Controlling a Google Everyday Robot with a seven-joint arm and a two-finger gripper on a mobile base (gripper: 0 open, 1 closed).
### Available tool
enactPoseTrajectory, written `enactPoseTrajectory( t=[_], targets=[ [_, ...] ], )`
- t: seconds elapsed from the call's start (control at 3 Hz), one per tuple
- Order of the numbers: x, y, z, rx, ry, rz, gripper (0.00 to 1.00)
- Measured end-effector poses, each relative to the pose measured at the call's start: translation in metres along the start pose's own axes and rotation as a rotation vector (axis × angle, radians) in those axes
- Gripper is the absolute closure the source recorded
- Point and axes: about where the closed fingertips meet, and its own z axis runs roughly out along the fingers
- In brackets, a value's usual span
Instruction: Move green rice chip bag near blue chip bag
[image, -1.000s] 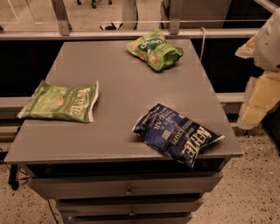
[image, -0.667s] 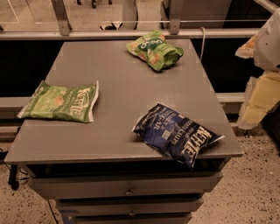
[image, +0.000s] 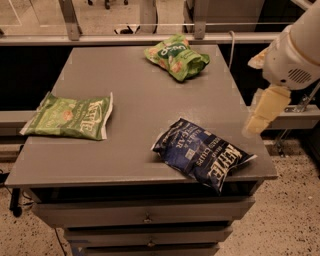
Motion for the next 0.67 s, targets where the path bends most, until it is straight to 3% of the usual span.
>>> enactPoseTrajectory(
  t=[0.67],
  targets=[
    [-0.049, -0.116, 0.083, 0.131, -0.288, -0.008, 0.0]
  ],
)
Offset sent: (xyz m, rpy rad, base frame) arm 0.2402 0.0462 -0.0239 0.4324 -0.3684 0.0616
